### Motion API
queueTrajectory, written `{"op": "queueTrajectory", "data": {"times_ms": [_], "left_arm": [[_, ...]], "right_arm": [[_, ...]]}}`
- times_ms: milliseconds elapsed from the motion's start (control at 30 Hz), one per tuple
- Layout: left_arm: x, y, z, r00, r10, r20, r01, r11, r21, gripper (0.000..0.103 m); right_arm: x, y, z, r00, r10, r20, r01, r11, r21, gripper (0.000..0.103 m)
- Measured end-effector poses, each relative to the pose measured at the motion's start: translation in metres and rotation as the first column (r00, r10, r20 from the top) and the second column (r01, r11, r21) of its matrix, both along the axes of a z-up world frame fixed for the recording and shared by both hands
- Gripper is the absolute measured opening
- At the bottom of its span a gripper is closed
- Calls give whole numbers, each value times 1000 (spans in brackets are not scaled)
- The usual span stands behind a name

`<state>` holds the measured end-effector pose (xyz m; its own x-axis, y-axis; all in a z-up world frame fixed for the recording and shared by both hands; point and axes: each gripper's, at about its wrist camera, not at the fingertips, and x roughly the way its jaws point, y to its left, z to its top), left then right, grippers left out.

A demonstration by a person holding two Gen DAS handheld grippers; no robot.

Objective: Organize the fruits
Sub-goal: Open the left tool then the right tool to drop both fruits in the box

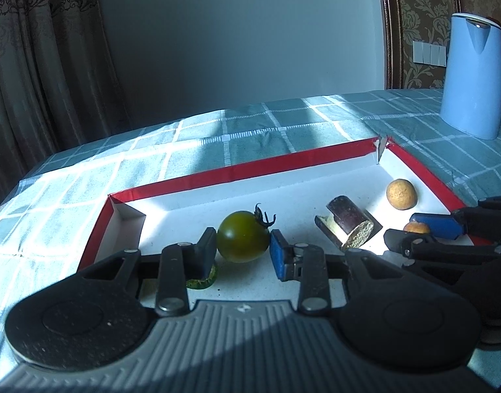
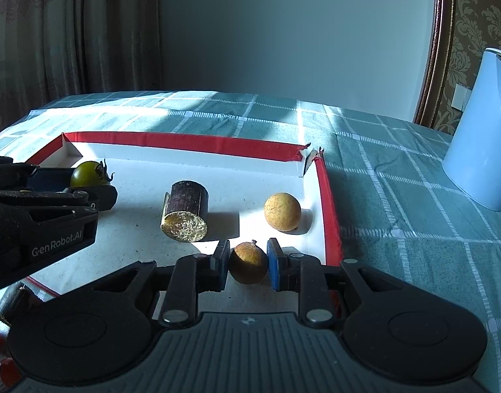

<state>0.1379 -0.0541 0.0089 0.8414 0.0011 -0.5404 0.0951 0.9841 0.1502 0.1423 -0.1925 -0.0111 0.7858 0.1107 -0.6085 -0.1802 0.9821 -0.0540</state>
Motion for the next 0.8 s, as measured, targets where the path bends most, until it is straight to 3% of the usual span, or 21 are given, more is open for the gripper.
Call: {"op": "queueTrajectory", "data": {"times_ms": [333,700,800], "left_arm": [[21,-5,-4,996,94,6,-94,994,64,34],[18,-2,-3,999,50,-8,-49,998,38,55],[14,-1,-2,999,49,15,-50,998,31,68]], "right_arm": [[13,-1,0,1000,-21,-2,21,1000,7,23],[14,0,0,1000,-14,4,14,1000,-2,24],[13,1,0,1000,-15,6,15,1000,-16,24]]}}
